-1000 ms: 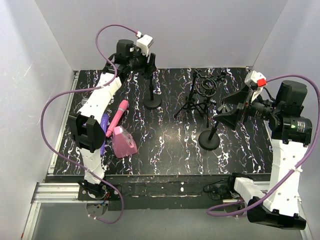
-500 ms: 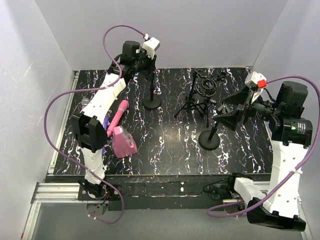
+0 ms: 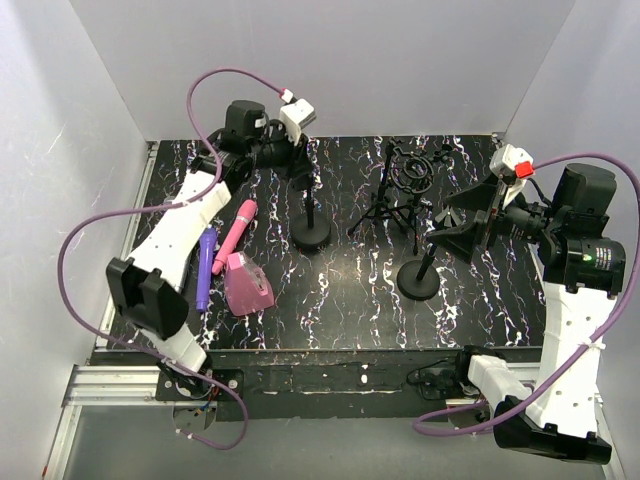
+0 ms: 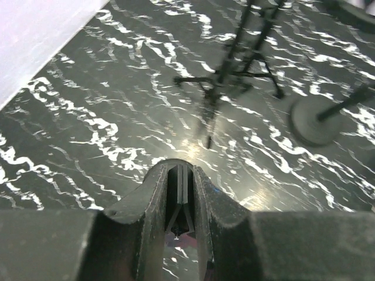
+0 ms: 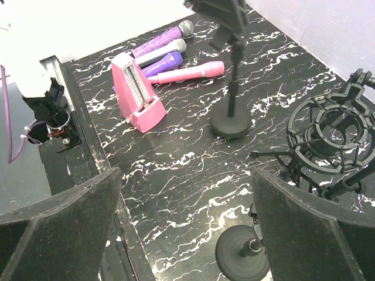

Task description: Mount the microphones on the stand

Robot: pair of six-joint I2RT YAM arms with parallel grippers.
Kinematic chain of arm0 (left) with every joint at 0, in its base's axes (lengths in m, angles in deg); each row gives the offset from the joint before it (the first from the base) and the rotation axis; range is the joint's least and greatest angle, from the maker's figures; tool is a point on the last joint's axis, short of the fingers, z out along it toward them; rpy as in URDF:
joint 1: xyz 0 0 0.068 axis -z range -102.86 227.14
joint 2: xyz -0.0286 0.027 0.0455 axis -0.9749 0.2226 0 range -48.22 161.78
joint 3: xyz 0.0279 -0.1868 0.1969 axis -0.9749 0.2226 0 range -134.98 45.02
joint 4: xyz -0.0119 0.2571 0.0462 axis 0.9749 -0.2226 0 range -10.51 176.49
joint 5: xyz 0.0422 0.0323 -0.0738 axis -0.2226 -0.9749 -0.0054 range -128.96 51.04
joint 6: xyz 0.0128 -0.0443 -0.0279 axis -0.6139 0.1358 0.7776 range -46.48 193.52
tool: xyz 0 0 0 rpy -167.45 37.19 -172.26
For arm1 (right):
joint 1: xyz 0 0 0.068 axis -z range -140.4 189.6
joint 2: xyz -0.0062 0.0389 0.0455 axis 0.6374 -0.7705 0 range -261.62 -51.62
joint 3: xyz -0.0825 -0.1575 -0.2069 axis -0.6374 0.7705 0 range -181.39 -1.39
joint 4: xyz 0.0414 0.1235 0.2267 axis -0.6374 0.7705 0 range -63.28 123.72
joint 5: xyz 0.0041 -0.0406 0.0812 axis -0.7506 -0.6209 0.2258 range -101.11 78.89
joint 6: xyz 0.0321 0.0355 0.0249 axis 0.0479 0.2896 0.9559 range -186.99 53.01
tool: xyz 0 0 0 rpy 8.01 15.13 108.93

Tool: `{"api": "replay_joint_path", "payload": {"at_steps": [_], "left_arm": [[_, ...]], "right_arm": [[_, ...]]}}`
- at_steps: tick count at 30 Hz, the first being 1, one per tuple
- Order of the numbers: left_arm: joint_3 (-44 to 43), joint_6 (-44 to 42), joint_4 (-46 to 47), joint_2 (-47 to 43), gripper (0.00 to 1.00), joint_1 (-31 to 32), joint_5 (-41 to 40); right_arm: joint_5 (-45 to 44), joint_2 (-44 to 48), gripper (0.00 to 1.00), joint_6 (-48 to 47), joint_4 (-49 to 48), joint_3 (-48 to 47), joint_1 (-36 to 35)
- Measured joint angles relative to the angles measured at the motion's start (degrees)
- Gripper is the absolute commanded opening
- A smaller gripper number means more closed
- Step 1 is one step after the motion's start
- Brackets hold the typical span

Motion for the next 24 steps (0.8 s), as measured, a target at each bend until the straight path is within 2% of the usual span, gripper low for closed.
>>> {"api": "replay_joint_path", "payload": {"at_steps": [9, 18, 24], "left_arm": [[7.56, -1.01, -0.70, -11.37, 0.00, 6.34, 9.27], [12.70, -5.07, -0.85, -12.31, 0.00, 14.29, 8.76], [14.78, -5.53, -1.18, -12.31, 0.00, 15.65, 8.74]], "right_arm": [[0.44, 0.00, 0.98, -0.24, 0.07, 0.00, -0.02], [0.59, 0.37, 0.98, -0.20, 0.04, 0.07, -0.02], [0.59, 1.05, 0.98, -0.20, 0.04, 1.05, -0.02]]}}
